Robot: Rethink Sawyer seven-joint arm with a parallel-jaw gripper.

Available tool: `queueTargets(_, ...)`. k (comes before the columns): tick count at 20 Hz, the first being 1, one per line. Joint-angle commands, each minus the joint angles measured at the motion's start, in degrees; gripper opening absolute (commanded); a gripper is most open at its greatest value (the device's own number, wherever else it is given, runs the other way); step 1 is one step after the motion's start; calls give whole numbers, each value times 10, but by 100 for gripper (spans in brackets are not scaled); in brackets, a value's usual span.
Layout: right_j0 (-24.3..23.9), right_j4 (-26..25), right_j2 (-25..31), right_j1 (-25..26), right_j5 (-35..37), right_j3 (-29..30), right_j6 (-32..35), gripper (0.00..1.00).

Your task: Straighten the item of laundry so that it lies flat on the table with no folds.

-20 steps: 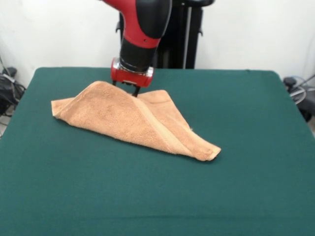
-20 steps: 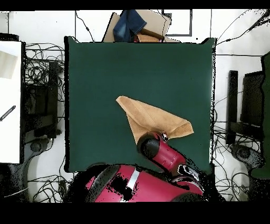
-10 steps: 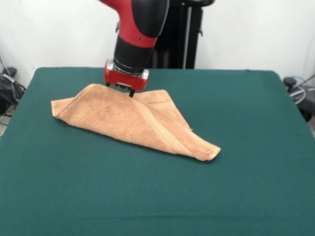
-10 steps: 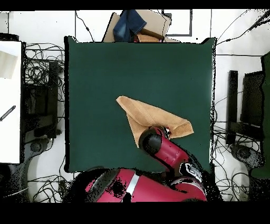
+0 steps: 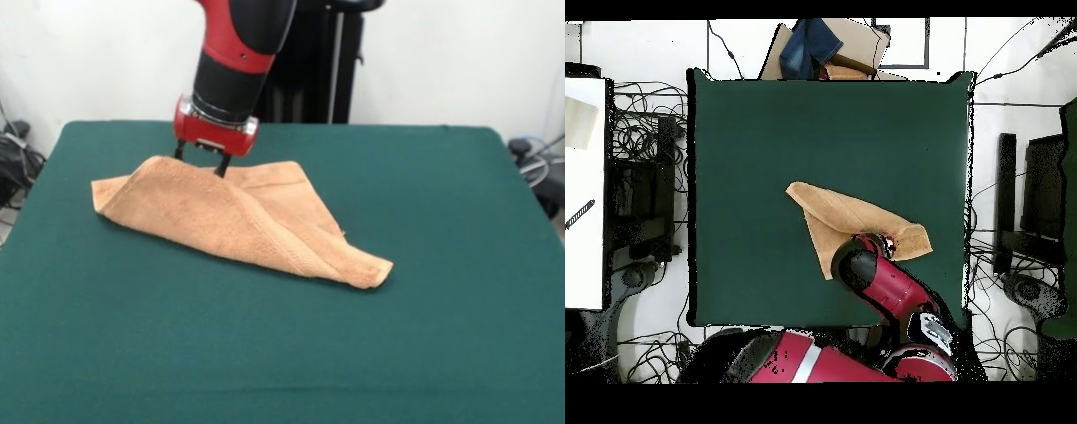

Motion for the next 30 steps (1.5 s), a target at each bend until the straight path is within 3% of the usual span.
queueTargets(1,24,43,-4,-11,86,-46,139,100)
queueTargets(14,53,55,-26,-1,101,-68,149,100)
queueTargets(24,-9,23,41,80,-16,-83,155,100)
queueTargets(30,-12,22,49,89,-42,-76,163,100)
